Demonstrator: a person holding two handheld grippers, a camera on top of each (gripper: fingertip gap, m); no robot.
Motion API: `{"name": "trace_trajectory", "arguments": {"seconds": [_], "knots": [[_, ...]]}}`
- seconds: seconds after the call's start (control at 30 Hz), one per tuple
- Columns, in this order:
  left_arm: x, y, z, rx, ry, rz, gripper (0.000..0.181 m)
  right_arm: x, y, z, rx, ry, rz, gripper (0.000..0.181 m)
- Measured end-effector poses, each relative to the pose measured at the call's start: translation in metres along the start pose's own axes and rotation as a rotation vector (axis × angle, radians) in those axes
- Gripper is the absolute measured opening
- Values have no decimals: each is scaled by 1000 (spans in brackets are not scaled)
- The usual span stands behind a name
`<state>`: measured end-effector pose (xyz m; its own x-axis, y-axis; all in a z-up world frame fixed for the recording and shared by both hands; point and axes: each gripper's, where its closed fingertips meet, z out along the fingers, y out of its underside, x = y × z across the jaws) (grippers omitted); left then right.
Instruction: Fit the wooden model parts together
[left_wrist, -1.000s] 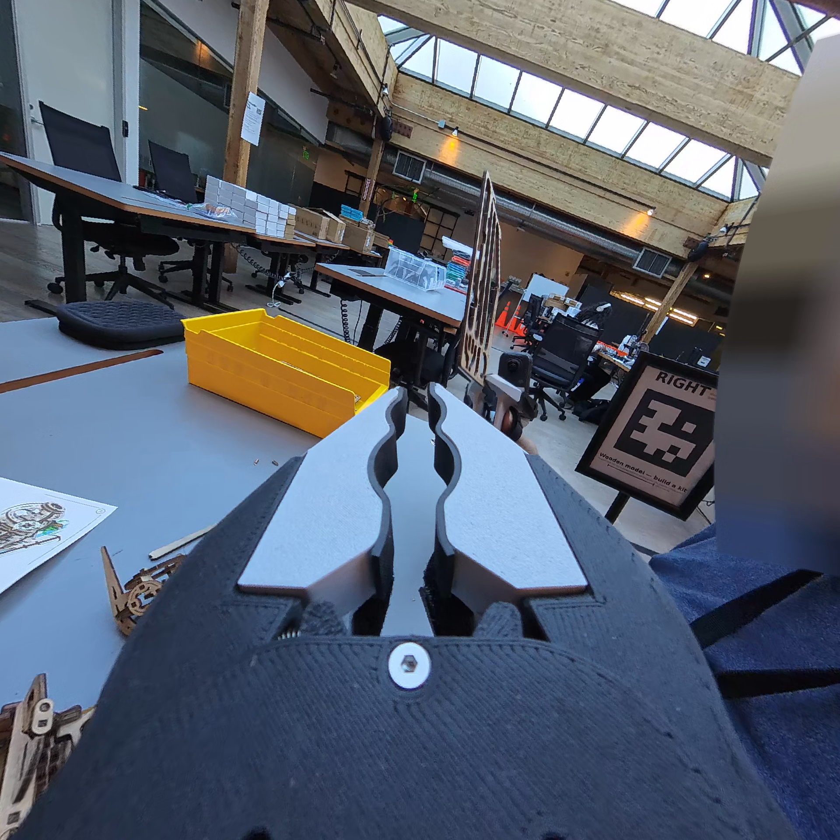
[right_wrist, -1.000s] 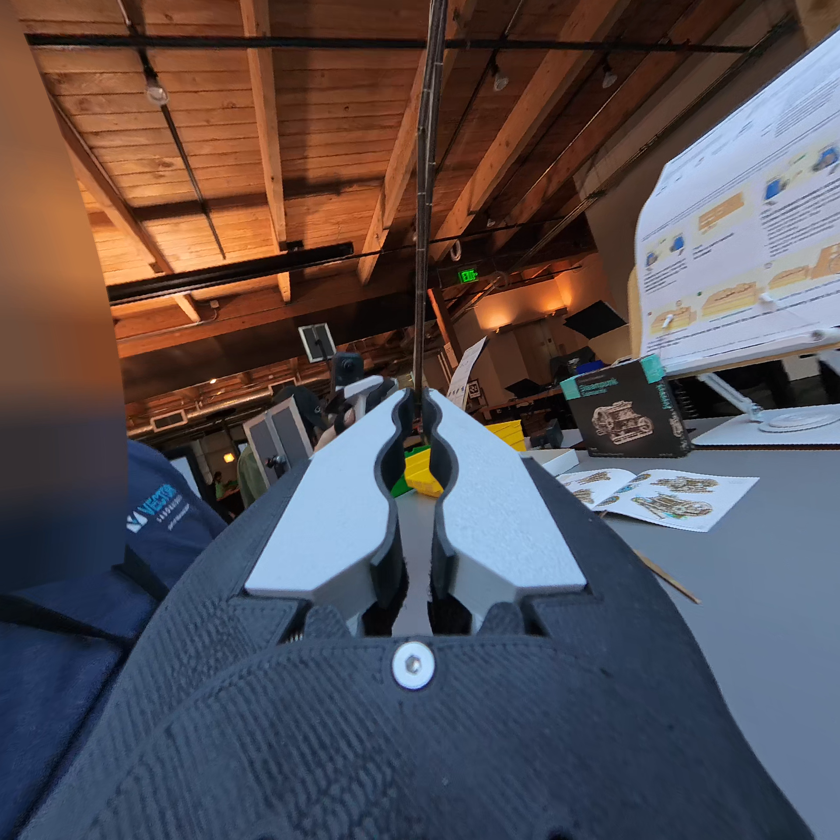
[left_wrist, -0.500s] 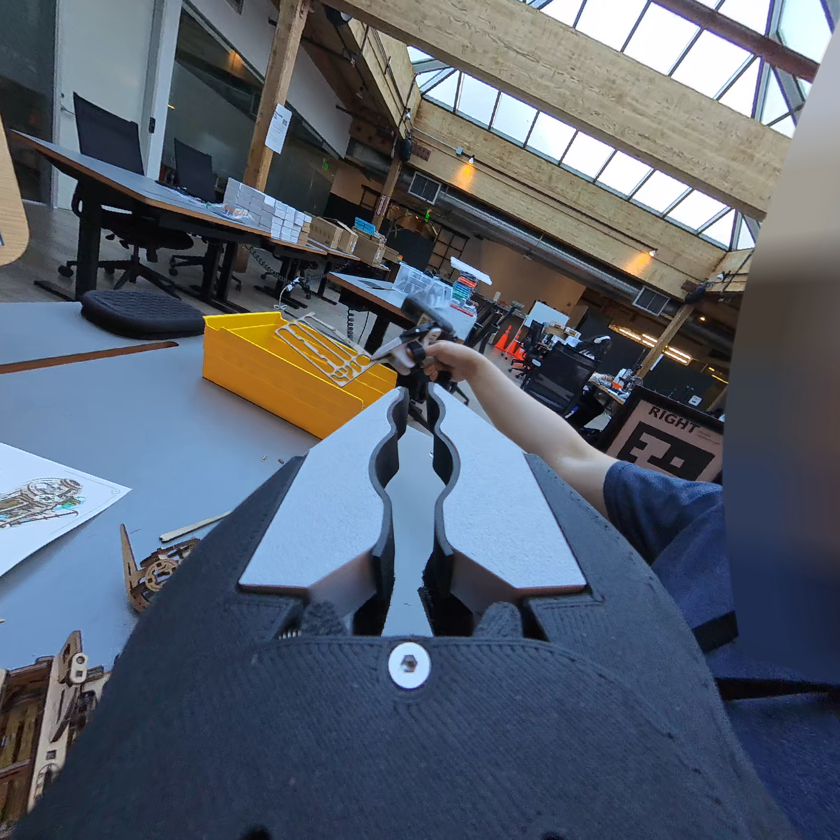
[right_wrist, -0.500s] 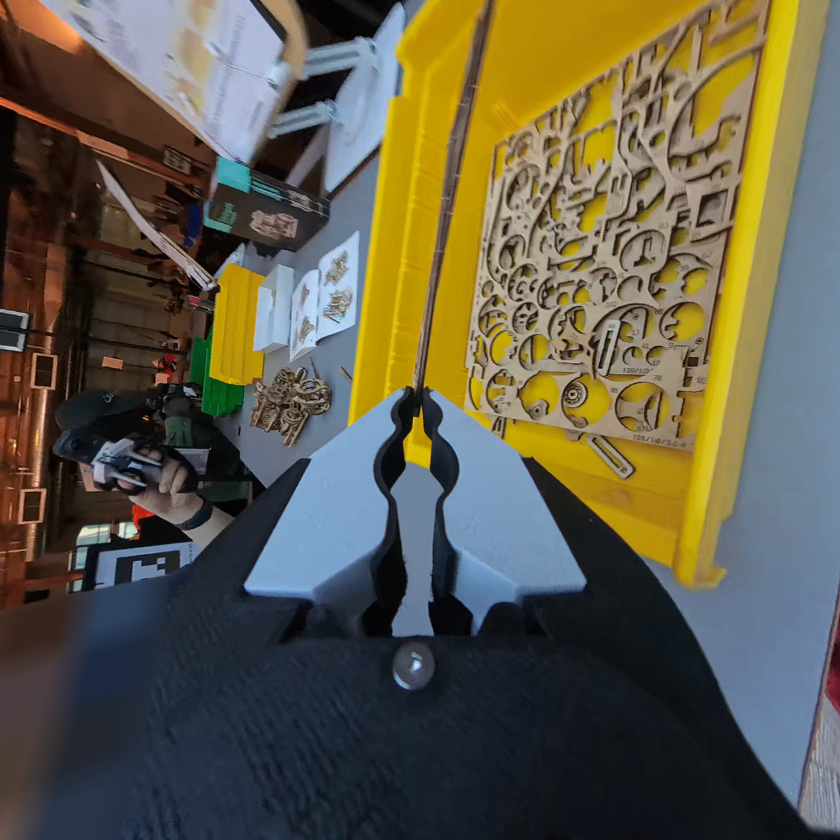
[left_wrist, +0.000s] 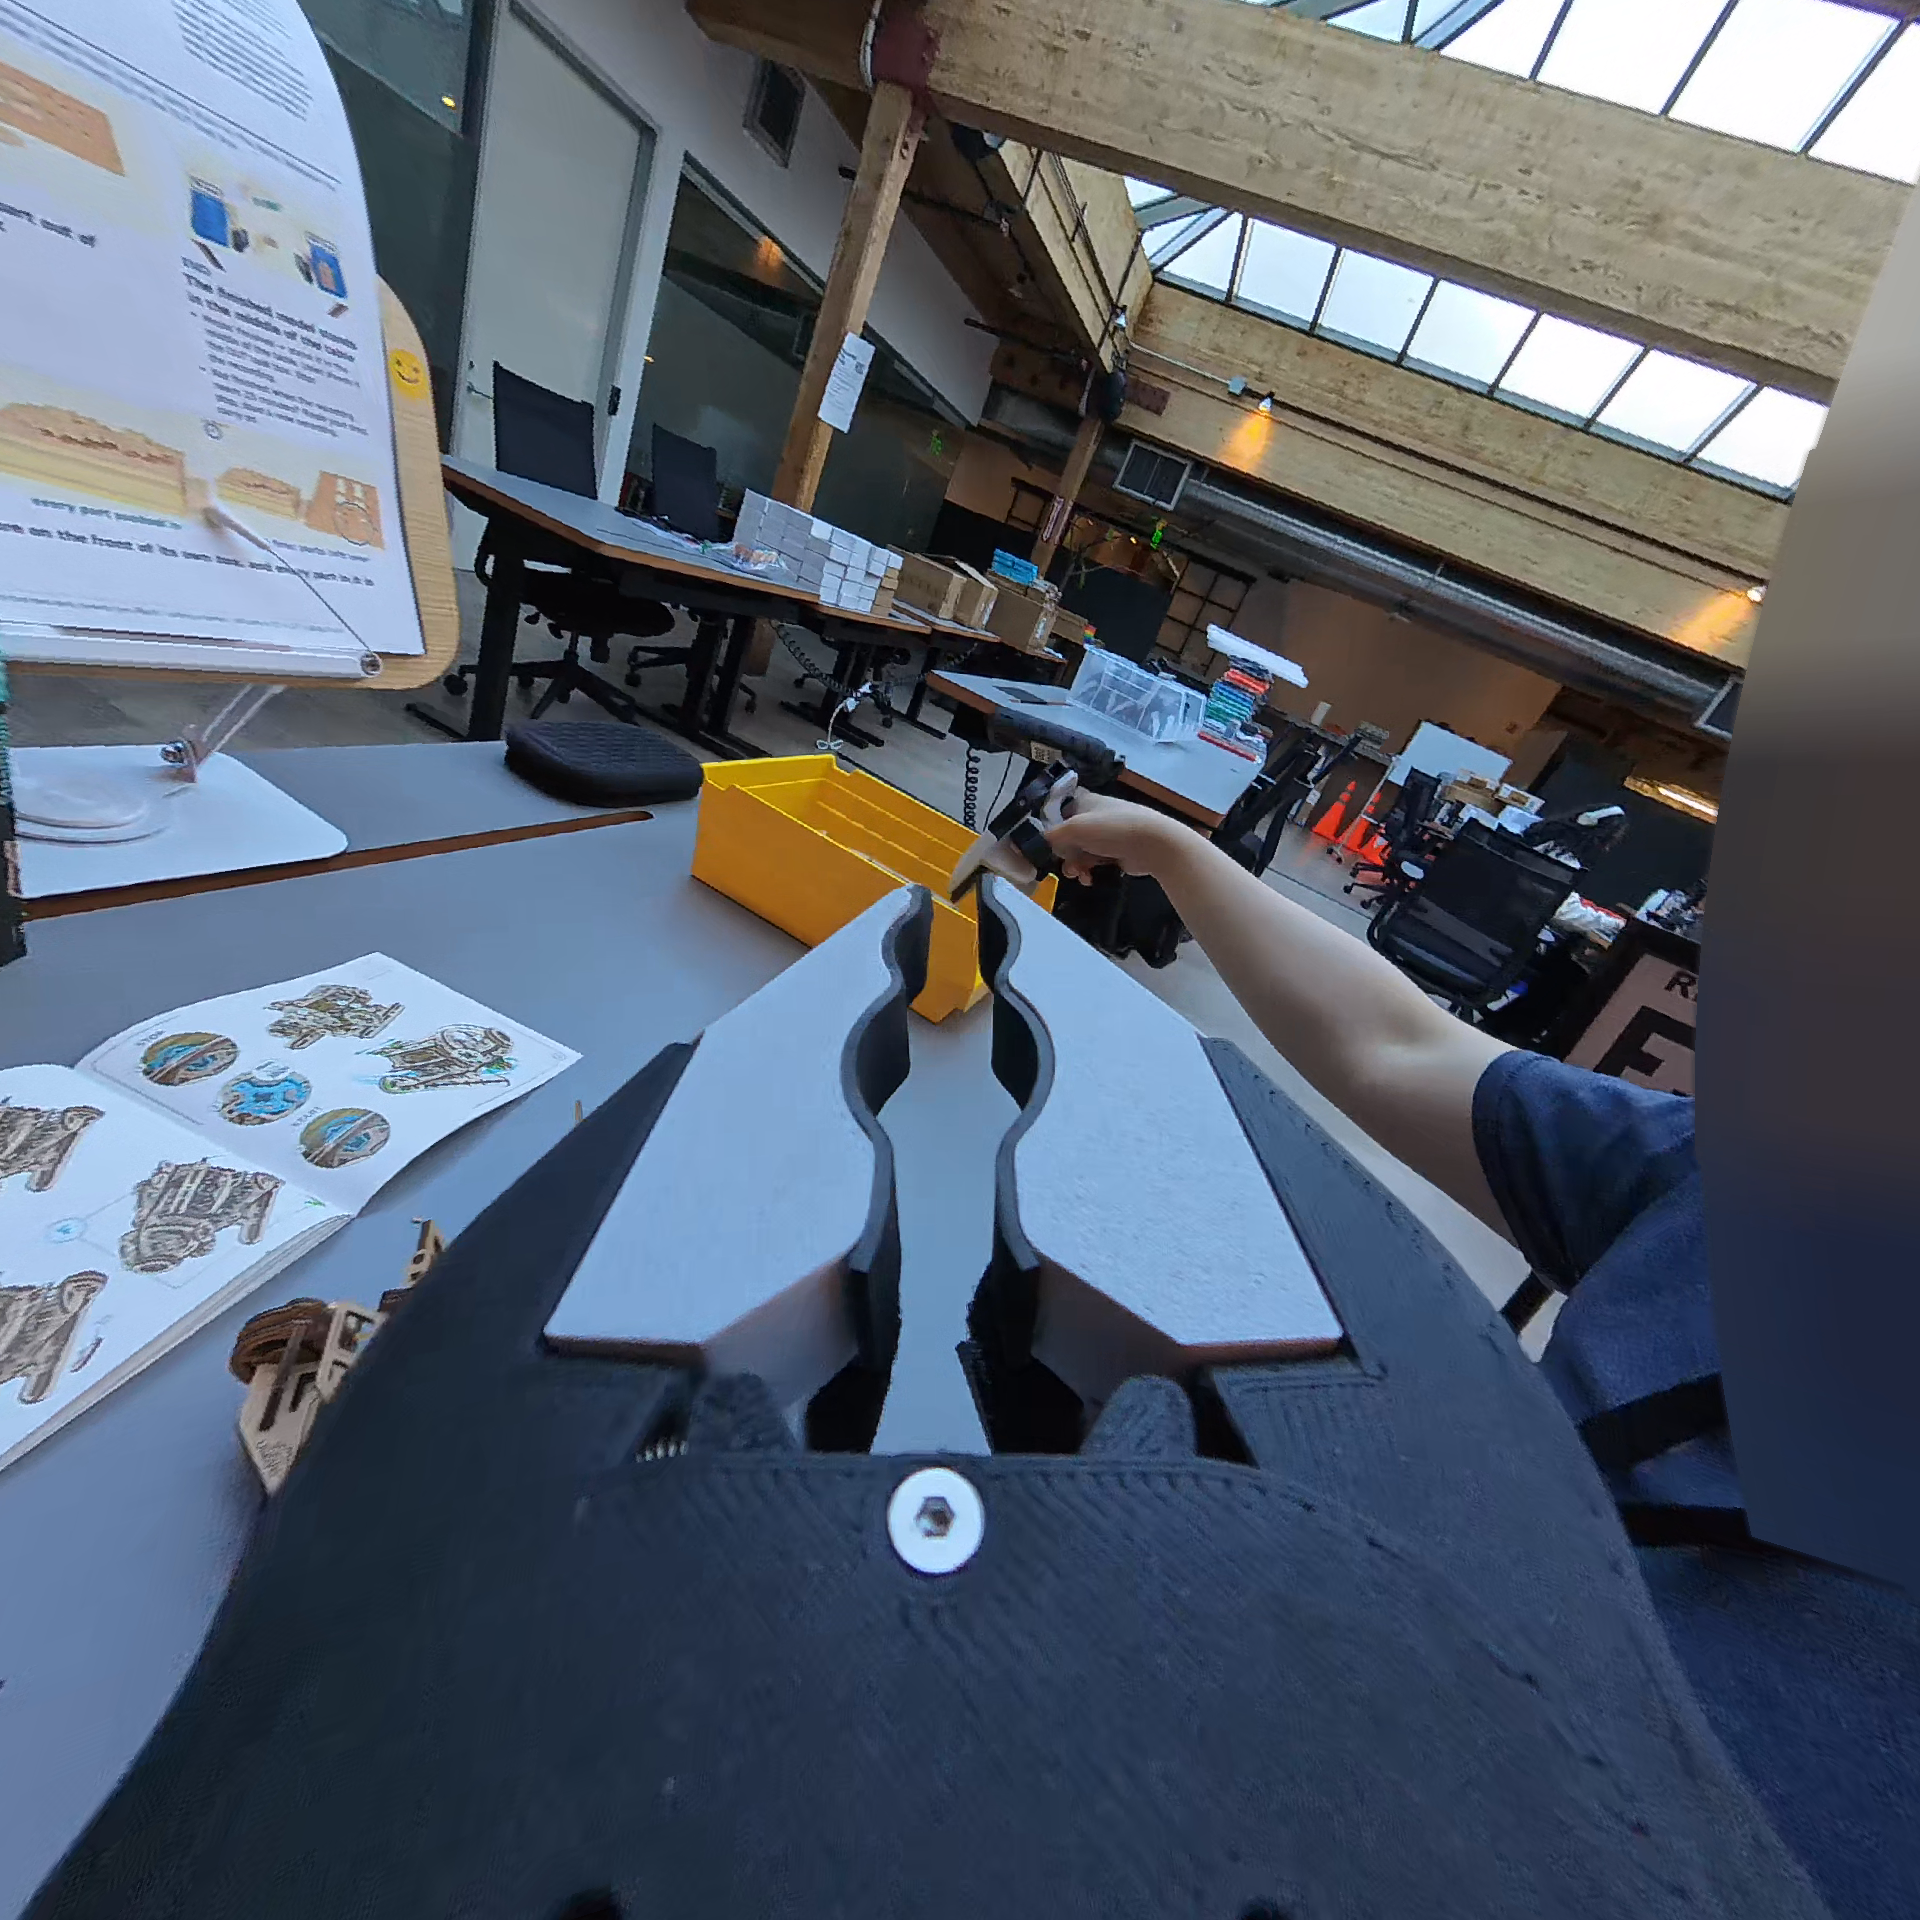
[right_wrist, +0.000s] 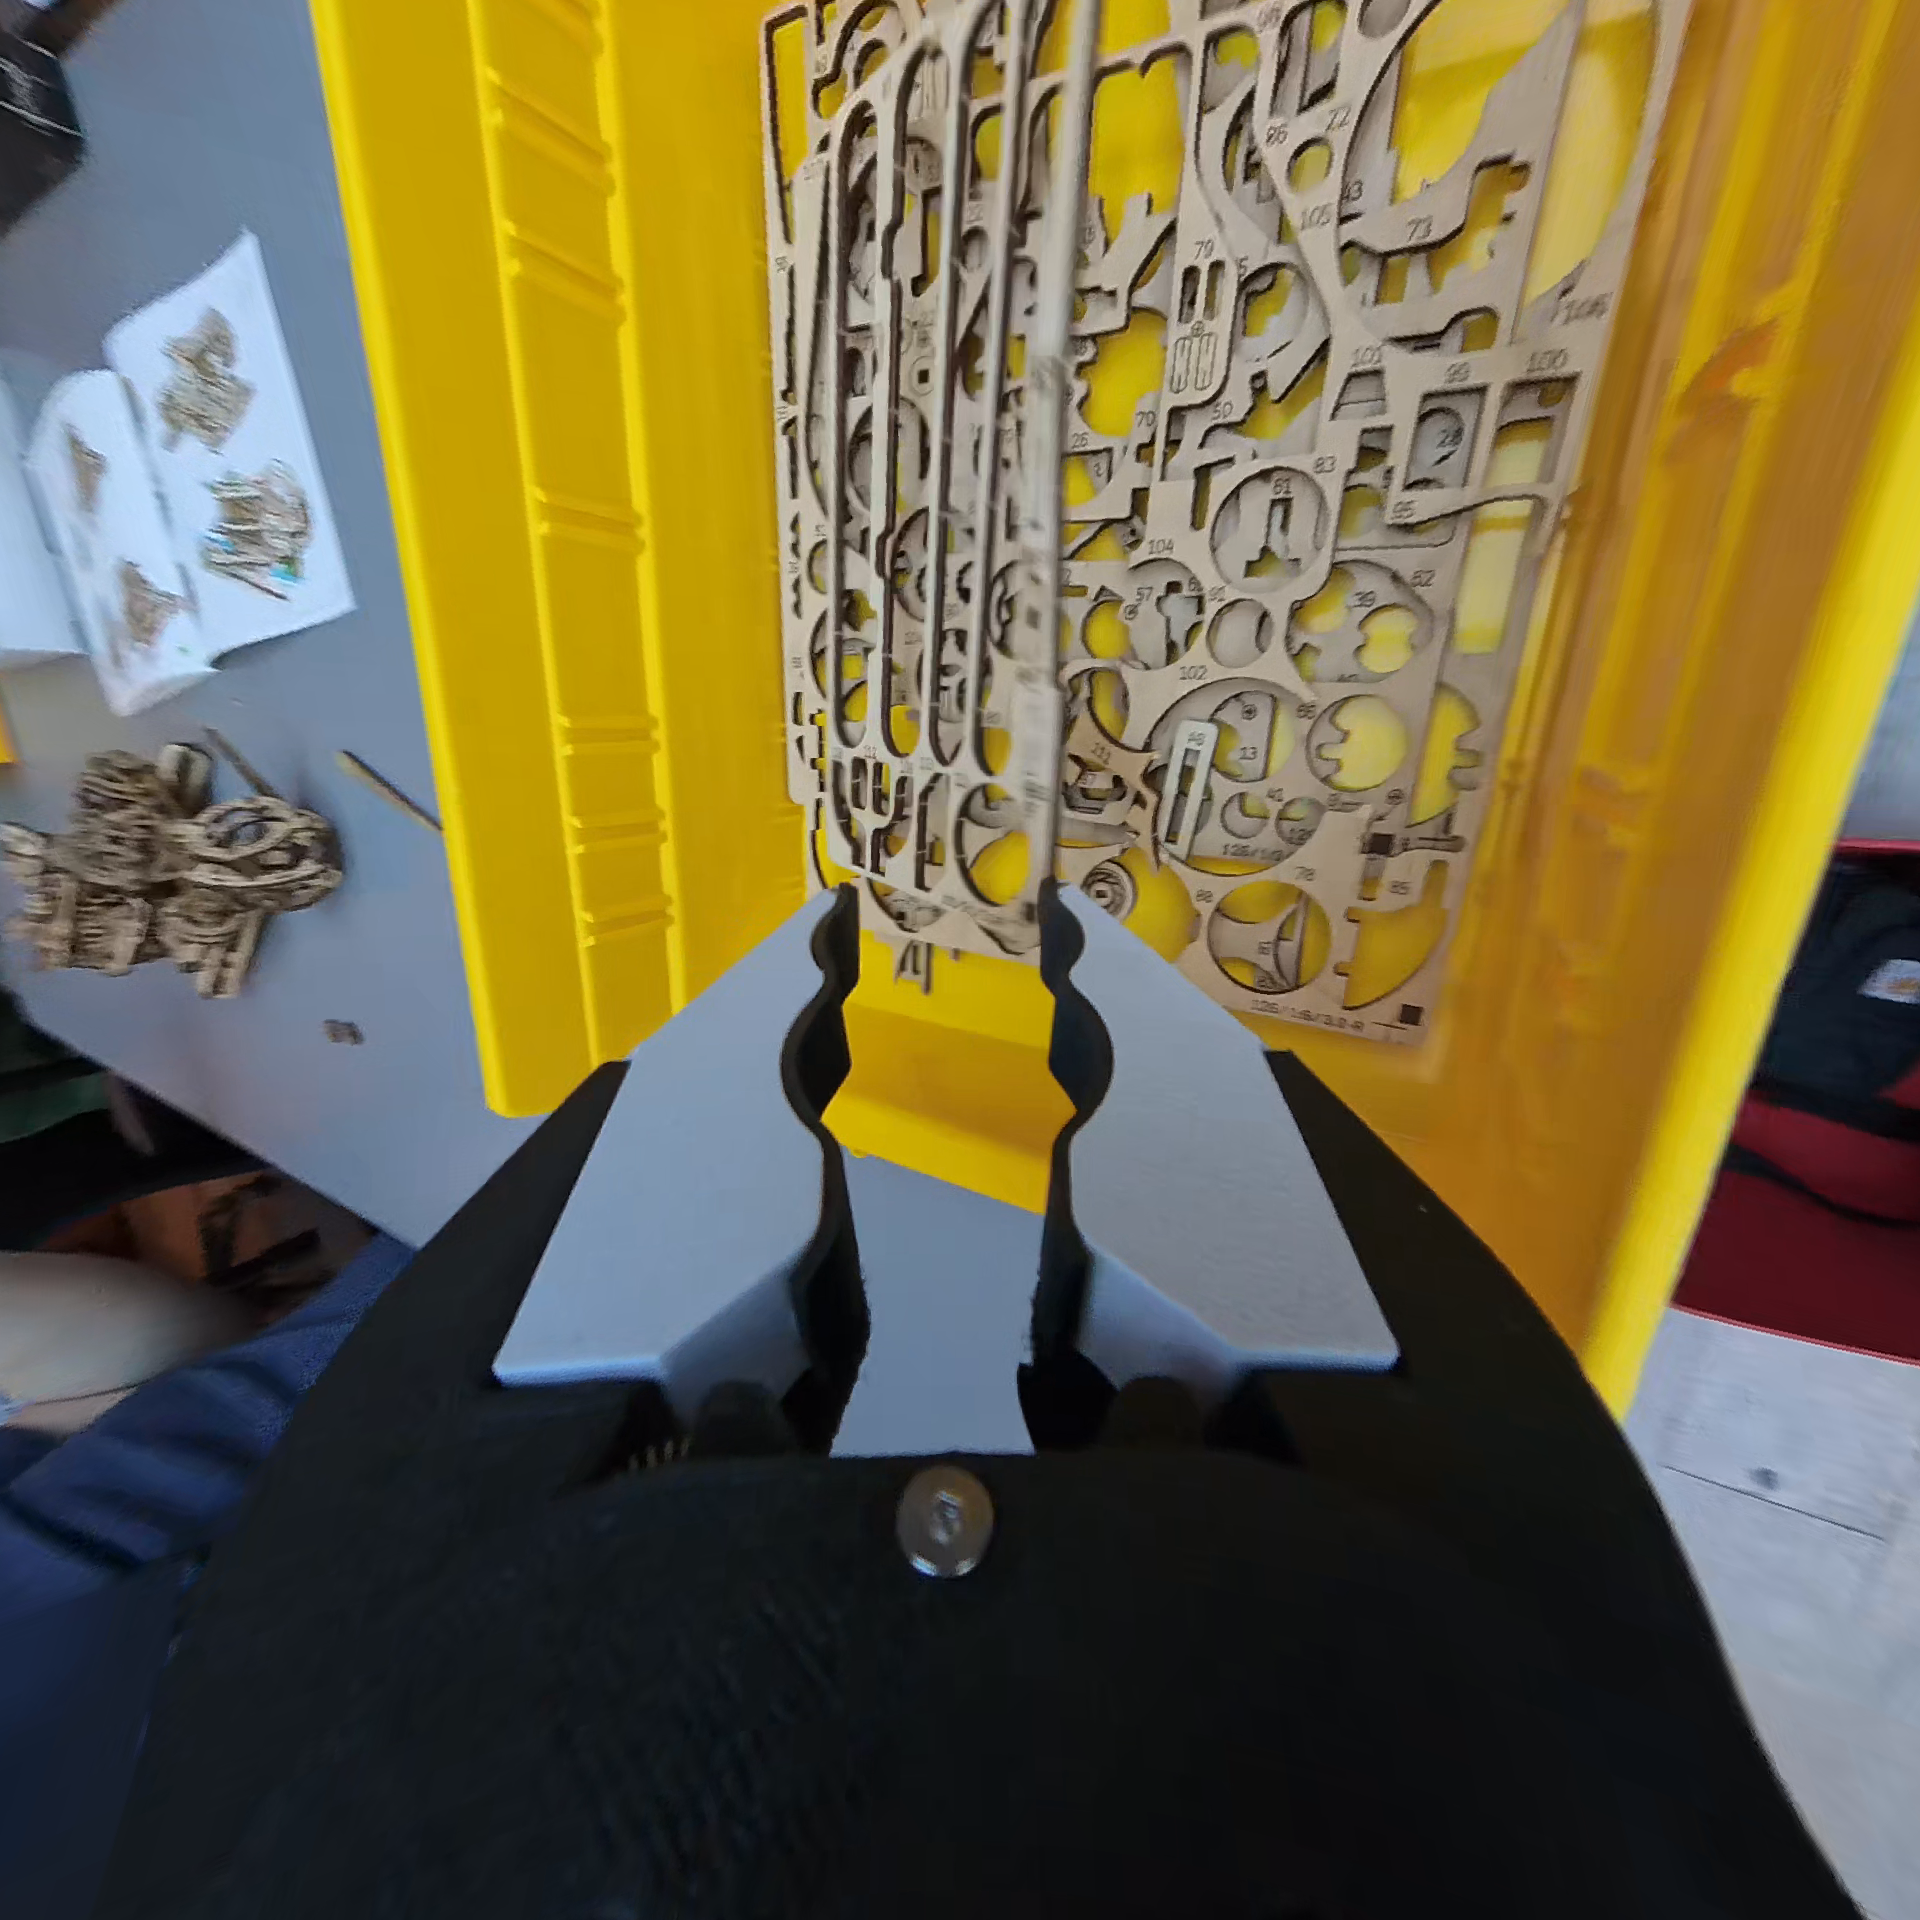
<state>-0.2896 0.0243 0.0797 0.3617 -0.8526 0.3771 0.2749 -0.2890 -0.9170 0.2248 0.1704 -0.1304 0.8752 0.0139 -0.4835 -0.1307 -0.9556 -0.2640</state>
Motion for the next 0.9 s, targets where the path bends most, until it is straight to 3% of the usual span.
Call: {"name": "trace_trajectory", "arguments": {"seconds": [0.17, 0.23, 0.33, 0.43, 0.5, 0.6, 0.73, 0.9], "knots": [[-4, -7, -17, 32, -19, 16, 6, 12, -15, -24, 77, 251, -115, 38], [-6, -8, -25, 41, -30, 24, 6, 2, -29, -42, 187, 355, -231, 37], [-15, -7, -43, 33, -76, 82, 7, -69, -46, -73, 563, 442, -558, 36], [-46, 11, -59, -43, -243, 230, 10, -172, -9, -79, 989, 398, -863, 42], [-71, 33, -71, -119, -360, 310, 17, -233, 38, -45, 1080, 187, -979, 45], [-97, 74, -81, -227, -430, 331, 28, -289, 96, 29, 947, -101, -991, 46], [-108, 113, -80, -256, -388, 262, 38, -324, 129, 98, 814, -164, -1066, 46], [-113, 156, -74, -349, -337, 184, 56, -349, 144, 138, 725, -271, -1039, 46]]}}
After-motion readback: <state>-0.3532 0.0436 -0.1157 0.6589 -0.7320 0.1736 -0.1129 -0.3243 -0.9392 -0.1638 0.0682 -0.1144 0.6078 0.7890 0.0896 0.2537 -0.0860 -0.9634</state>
